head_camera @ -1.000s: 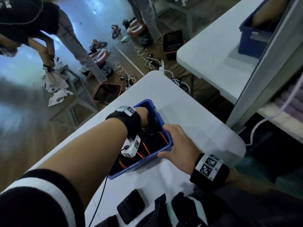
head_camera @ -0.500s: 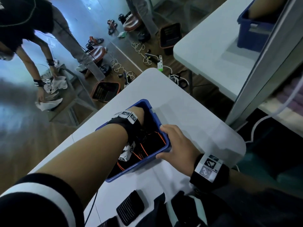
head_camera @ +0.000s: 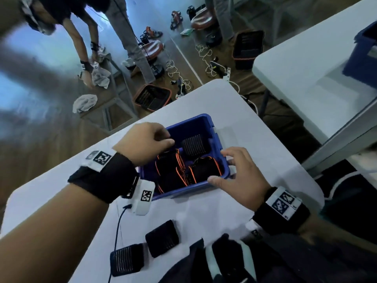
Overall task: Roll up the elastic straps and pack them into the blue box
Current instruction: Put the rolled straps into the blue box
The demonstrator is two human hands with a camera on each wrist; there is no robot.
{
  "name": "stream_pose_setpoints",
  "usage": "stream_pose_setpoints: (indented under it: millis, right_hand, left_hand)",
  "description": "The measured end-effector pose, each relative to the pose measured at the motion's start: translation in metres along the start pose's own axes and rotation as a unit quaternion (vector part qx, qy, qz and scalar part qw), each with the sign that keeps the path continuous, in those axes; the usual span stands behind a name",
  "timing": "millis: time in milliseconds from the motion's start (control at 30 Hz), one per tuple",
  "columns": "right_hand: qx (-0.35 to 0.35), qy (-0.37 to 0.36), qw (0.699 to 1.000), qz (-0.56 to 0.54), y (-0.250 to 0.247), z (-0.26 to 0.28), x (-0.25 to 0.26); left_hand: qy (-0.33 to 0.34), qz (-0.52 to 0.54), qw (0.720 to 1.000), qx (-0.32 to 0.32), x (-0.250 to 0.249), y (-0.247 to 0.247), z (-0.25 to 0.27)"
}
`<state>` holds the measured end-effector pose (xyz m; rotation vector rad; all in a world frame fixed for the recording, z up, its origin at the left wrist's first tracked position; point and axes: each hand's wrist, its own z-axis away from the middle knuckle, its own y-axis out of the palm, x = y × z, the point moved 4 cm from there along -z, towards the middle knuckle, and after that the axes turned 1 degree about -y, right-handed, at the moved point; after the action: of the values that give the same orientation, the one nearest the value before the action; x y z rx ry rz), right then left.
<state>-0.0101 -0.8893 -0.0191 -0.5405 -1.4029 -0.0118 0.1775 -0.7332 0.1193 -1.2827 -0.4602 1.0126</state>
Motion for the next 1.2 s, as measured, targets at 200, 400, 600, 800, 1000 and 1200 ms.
stream_pose_setpoints:
  millis: [200, 400, 600, 800, 1000, 1200]
  right_hand:
    - [-0.068, -0.045, 0.997, 0.008, 0.003, -0.019, 0.002]
    - [-0.075, -0.083, 0.994, 0.019, 0.016, -0.018, -0.003]
    - [-0.071, -0.089, 0.993, 0.022, 0.018, -0.018, -0.008]
    - [-0.072, -0.089, 0.993, 0.03, 0.019, -0.019, -0.008]
    - [-0.072, -0.084, 0.993, 0.035, 0.018, -0.018, -0.008]
    - [-0.071, -0.083, 0.994, 0.03, 0.018, -0.019, -0.007]
  left_hand:
    - [-0.154, 0.173, 0.971, -0.057, 0.085, 0.048, 0.113]
    - [-0.177, 0.104, 0.974, 0.094, 0.125, 0.145, 0.154]
    - [-0.182, 0.102, 0.965, 0.156, 0.127, 0.176, 0.146]
    - [-0.176, 0.084, 0.958, 0.211, 0.116, 0.18, 0.142]
    - [-0.196, 0.087, 0.956, 0.202, 0.11, 0.188, 0.152]
    - [-0.171, 0.133, 0.958, 0.187, 0.092, 0.154, 0.171]
